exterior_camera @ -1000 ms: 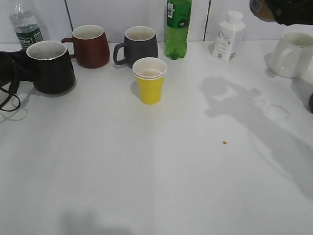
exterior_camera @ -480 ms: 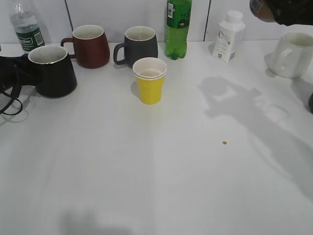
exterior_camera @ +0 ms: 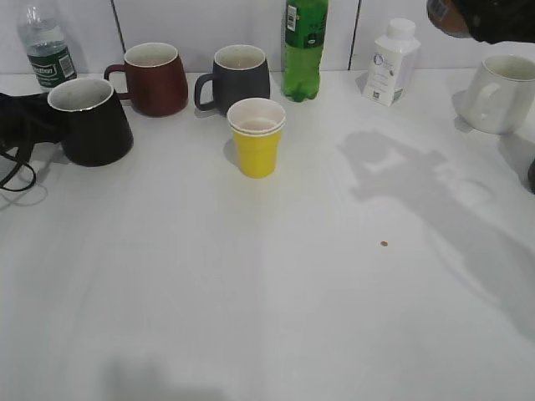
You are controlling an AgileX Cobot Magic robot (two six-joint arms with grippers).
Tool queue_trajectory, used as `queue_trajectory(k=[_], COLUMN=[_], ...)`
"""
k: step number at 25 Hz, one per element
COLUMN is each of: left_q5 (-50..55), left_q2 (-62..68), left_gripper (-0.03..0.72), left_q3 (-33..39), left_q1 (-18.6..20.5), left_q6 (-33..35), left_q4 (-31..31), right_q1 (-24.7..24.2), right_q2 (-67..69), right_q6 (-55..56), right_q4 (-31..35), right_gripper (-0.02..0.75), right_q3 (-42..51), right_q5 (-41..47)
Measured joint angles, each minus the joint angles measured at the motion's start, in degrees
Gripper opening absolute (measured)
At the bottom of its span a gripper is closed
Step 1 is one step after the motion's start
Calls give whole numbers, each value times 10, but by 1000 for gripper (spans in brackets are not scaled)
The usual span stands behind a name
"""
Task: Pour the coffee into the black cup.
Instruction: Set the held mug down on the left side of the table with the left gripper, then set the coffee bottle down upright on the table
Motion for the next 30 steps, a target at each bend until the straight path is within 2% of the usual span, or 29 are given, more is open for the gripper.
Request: queue_trajectory(k=[4,16,23,30], left_q5=[21,21,21,13], left_q2=[-14,-71,-144,-230], left_gripper=[297,311,311,311], left_q3=[6,93,163,222], left_q1=[0,0,0,0], left_q6=[-4,-5,-5,-5], left_q4=[-1,-30,-31,-32], right_q1=[0,0,0,0], right_q2=[0,9,100,226], right_q6=[0,0,-35,-72], right_q4=[0,12,44,52], right_gripper=[536,536,536,536], right_q3=[0,0,-4,-62], right_q5=[1,29,21,-24])
